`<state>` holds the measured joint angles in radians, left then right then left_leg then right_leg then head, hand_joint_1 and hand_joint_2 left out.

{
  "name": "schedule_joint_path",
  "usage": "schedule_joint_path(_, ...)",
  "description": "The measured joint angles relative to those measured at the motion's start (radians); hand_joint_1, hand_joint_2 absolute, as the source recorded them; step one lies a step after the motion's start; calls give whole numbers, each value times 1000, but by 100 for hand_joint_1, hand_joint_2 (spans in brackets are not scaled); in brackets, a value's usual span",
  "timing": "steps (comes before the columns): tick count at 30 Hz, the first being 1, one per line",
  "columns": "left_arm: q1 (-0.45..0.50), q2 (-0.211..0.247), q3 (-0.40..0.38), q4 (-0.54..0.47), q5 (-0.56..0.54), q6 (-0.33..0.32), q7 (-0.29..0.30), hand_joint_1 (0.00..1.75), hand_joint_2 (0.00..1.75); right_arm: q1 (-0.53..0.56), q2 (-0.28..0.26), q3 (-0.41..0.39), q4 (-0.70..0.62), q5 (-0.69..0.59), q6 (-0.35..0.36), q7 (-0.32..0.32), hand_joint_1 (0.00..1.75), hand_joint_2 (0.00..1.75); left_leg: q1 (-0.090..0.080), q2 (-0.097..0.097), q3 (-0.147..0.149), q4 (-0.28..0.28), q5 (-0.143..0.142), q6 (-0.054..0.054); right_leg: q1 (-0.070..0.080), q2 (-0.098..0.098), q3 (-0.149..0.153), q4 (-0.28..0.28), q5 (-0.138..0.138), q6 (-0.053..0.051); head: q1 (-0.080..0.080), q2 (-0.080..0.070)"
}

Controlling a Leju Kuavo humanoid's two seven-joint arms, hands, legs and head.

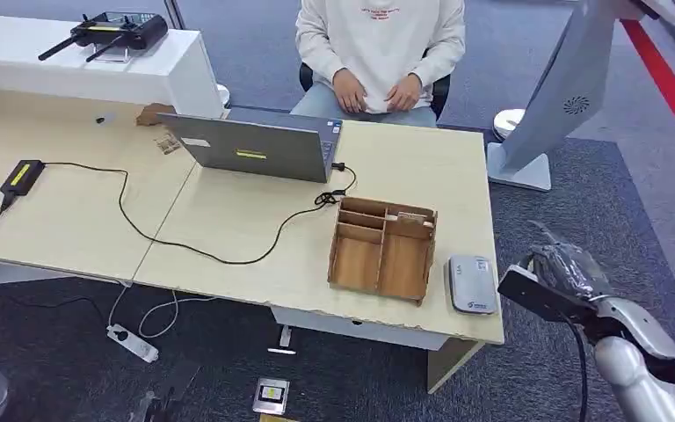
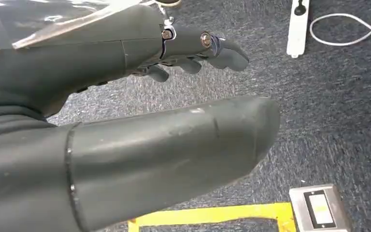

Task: Pass the card to the sensor for recognition and then transmit it.

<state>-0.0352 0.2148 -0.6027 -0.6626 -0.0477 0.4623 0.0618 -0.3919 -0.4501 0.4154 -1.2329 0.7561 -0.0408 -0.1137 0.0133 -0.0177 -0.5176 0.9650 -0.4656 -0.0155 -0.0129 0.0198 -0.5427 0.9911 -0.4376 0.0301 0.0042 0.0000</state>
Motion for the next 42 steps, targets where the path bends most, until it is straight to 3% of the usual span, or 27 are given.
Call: schedule_joint_path(42,-1,-2,-6,13,8,-20,21,0,0,-4,10,9,84,10,-23,-14,175,175,0,0,0,0,0,0,0,0,0,0,0,0,0,0)
